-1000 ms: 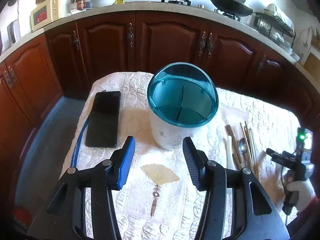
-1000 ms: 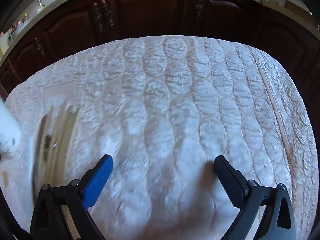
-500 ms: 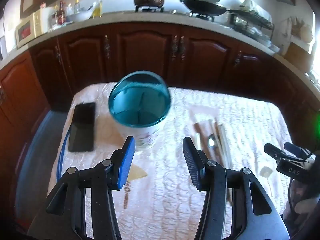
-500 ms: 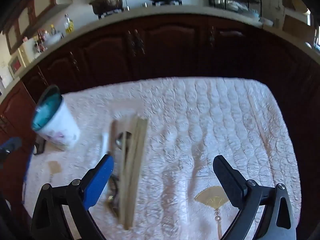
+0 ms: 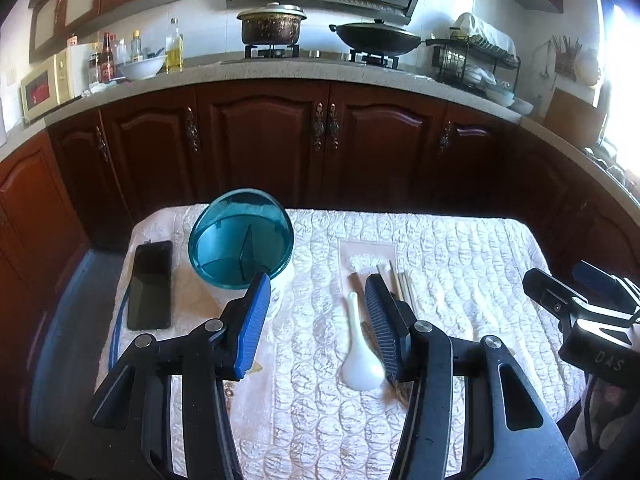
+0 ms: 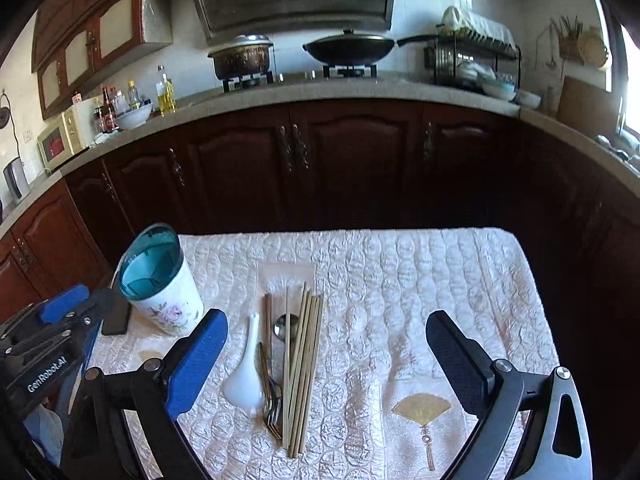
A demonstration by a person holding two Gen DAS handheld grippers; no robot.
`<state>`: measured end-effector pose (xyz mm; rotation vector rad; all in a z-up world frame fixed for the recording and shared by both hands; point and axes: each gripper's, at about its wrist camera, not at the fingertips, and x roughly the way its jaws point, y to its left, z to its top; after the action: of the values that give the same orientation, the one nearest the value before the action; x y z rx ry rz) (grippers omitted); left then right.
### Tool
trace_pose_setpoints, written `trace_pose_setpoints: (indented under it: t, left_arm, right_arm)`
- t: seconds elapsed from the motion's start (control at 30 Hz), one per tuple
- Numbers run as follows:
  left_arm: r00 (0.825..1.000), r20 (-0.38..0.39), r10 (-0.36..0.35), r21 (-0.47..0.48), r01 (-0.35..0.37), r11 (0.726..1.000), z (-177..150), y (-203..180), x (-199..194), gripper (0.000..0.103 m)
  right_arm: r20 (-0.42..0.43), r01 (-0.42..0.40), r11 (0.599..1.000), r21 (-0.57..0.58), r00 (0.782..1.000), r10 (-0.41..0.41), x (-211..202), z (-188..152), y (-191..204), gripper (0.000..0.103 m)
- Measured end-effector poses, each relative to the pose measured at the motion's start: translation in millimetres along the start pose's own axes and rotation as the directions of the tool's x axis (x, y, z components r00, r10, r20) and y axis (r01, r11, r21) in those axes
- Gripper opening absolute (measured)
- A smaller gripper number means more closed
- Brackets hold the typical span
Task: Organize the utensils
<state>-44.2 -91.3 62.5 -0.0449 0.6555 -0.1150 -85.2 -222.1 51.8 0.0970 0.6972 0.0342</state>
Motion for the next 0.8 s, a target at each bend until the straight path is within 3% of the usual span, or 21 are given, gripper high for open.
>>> trace_pose_setpoints:
  t: [0.2,0.33,0.8]
  left_arm:
    - [1.000,0.013,-0.003,0.005,0.003,1.000,4,-4,-5,0.049]
    - [1.000,0.012,-0.004,0.005,0.003,1.000,3,-5,-6,0.049]
    - [1.000,-0.006,-0.011,0.001,0.011,1.000,3,-1,1,0.049]
  right_arm:
    - [-0.019,-0.114,0.992,-0.050,0.993,0.113,-3,26,-68,0.099]
    - [-0.032,-0.125,0.991,-0.049,0.992,0.124,-19,24,-59,0.099]
    - [-0.075,-0.150,0.985,-0.087,0.987,0.144,-4,32,-87,0.099]
